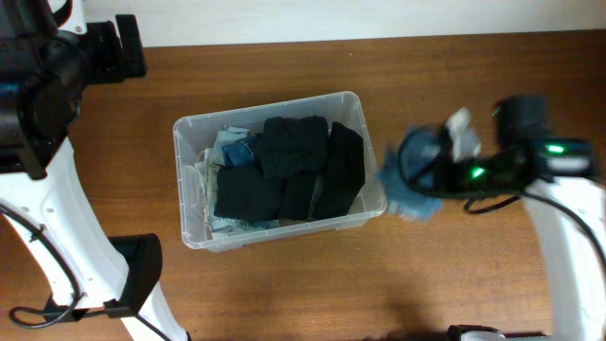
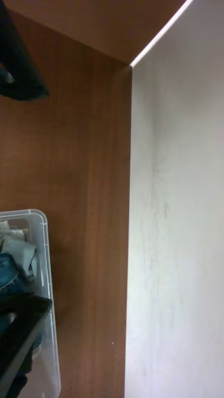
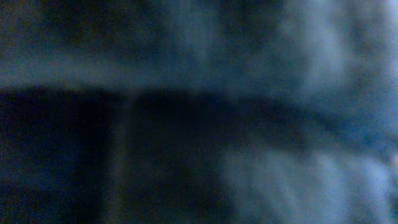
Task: Pack container
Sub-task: 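Grasp the small blue cloth with the right gripper and lift, then place the blue cloth into the bin and push the bin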
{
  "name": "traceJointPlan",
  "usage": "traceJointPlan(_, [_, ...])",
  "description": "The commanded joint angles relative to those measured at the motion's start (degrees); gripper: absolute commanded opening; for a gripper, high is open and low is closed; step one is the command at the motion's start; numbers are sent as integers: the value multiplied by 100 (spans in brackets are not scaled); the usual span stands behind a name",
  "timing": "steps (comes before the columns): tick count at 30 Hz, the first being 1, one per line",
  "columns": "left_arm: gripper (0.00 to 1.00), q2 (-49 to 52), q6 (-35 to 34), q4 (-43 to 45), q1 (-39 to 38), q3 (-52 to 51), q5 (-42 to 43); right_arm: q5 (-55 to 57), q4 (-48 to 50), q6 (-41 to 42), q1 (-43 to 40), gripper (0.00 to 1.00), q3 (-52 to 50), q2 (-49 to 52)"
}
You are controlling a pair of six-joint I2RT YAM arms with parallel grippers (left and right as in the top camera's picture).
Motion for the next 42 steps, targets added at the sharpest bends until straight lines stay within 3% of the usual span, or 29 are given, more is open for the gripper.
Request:
traceJointPlan(1, [100, -24, -13, 4, 17, 39, -42, -789, 181, -57, 48, 4, 1510, -267])
traceJointPlan(5, [99, -24, -15, 7, 20, 39, -42, -1309, 1521, 514, 411, 4, 1818, -208])
traceJointPlan(9, [99, -24, -15, 4, 17, 39, -42, -1296, 2490, 651, 1322, 4, 1818, 234])
traceJointPlan(12, [99, -24, -13, 4, 17, 39, -42, -1235, 3397, 654, 2288, 4, 1818, 1080])
traceJointPlan(18, [99, -24, -15, 4, 20, 39, -42, -1128, 4527, 658, 3305, 4, 1818, 2959])
traceJointPlan(21, [99, -24, -15, 4, 17, 39, -42, -984, 4570, 697, 3685, 4, 1818, 3620])
traceJointPlan(25, [99, -24, -15, 4, 17, 39, -42, -688, 3888, 1088, 4175, 4, 1818, 4197])
traceJointPlan(30, [99, -24, -15, 4, 17, 39, -42, -787, 3414, 1108, 4605, 4, 1818, 4404])
traceJointPlan(31, [99, -24, -15, 4, 17, 39, -42, -785, 3427, 1108, 4605, 11, 1818, 4404])
traceJointPlan(33, [99, -24, -13, 7, 17, 39, -42, -782, 3423, 1115, 4559, 47, 1818, 4404])
traceJointPlan(36, [99, -24, -15, 7, 17, 39, -42, -782, 3311, 1213, 4382, 78, 1849, 4297])
traceJointPlan(38, [99, -24, -13, 4, 17, 39, -42, -588, 3069, 1217, 4216, 84, 1884, 4138])
traceJointPlan(42, [99, -24, -13, 4, 17, 39, -39, 590, 2719, 1342, 3871, 81, 2055, 3617])
